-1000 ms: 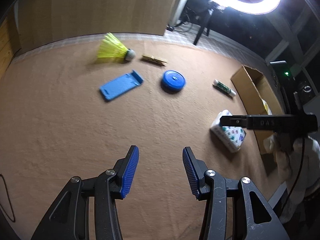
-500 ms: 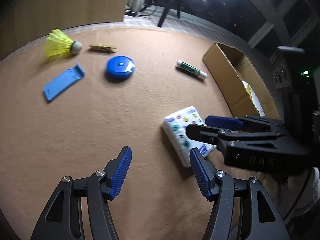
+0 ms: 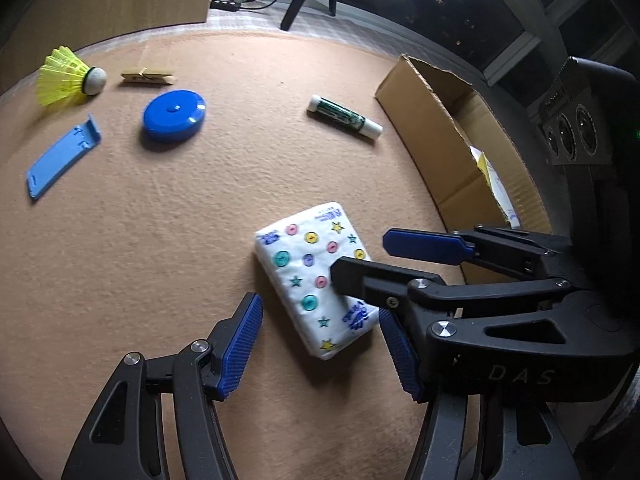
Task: Organize objects
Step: 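Lift the tissue pack with the right gripper while the left gripper approaches it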
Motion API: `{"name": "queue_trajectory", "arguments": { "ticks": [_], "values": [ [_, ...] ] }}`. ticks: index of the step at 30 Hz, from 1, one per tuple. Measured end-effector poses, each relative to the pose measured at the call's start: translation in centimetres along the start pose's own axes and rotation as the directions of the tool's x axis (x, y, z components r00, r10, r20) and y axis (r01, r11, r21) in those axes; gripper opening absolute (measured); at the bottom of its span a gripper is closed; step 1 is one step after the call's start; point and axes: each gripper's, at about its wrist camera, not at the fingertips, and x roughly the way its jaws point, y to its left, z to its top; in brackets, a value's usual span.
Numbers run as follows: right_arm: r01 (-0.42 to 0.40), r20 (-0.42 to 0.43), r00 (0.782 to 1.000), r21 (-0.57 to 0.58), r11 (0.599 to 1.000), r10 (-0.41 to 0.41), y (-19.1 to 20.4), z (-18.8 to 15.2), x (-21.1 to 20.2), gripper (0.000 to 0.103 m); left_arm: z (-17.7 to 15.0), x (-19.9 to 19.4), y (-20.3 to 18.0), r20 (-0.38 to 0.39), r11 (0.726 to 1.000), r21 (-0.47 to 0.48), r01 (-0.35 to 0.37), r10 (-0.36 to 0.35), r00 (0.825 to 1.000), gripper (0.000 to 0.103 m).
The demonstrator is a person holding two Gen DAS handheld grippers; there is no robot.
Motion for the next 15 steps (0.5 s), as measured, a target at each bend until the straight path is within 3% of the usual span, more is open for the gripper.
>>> {"name": "queue_trajectory", "arguments": {
  "ticks": [7,10,15],
  "values": [
    [-0.047,-0.021,0.999,-0.008,0.999,0.047,0.4,0.0,0.4,0.047,-0.2,0.5,0.1,-0.012,1.0,-0.004,0.028,-0.028,1.0,0.057],
    [-0.069,-0.03,0.997,-0.013,0.998,0.069,0.9,-0.1,0.7,0.04,-0.2,0.4,0.1,-0.012,0.999,-0.001,0.034,-0.034,0.999,0.055],
    [-0.054,-0.023,0.998,-0.025,0.998,0.054,1.4,-0.2,0.9,0.04,-0.2,0.3,0.3,-0.01,0.999,0.001,0.037,-0.037,0.999,0.054]
  ]
}}
